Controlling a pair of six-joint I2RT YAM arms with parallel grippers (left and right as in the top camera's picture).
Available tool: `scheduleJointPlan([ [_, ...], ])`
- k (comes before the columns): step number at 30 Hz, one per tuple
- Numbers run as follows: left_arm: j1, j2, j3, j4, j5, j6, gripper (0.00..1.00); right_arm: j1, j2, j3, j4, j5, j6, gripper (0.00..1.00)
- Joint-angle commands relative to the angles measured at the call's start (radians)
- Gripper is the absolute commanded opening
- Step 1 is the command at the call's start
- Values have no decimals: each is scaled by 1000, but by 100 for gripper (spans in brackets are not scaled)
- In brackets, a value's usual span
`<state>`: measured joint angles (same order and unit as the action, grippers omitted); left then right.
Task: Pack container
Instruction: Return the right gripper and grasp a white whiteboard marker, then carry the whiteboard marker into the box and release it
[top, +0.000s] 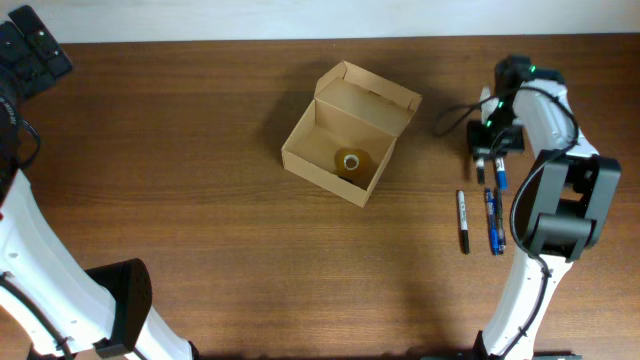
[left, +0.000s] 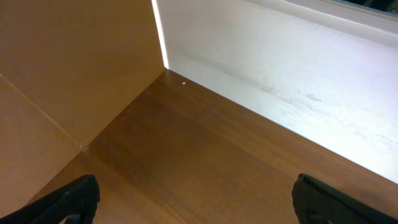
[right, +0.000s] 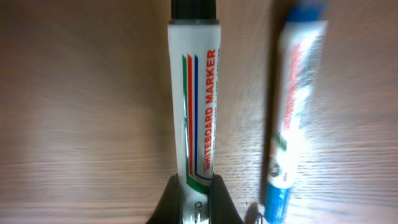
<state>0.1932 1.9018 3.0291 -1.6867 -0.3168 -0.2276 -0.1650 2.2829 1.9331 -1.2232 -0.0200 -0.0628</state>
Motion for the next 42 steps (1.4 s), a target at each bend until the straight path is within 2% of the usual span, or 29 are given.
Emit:
scheduleJointPlan([
  [1, 7, 7, -2, 0, 7, 9, 100, 3, -41, 213, -72, -84, 24, 4],
  [10, 7, 7, -2, 0, 7, 9, 100, 129, -103, 730, -322, -129, 45, 4],
  [13, 7, 7, -2, 0, 7, 9, 100, 227, -134, 796, -336, -127, 10, 4],
  [18, 7, 7, -2, 0, 7, 9, 100, 411, -150, 798, -356, -80, -75, 4],
  [23, 7, 7, -2, 0, 7, 9, 100, 531, -148, 695, -323, 86, -118, 4],
  [27, 7, 7, -2, 0, 7, 9, 100, 566, -148, 544, -269, 68, -148, 4],
  [34, 7, 7, -2, 0, 7, 9, 100, 604, -148, 261, -168, 2, -290, 4],
  [42, 7, 7, -2, 0, 7, 9, 100, 637, -148, 101, -24, -41, -391, 4],
])
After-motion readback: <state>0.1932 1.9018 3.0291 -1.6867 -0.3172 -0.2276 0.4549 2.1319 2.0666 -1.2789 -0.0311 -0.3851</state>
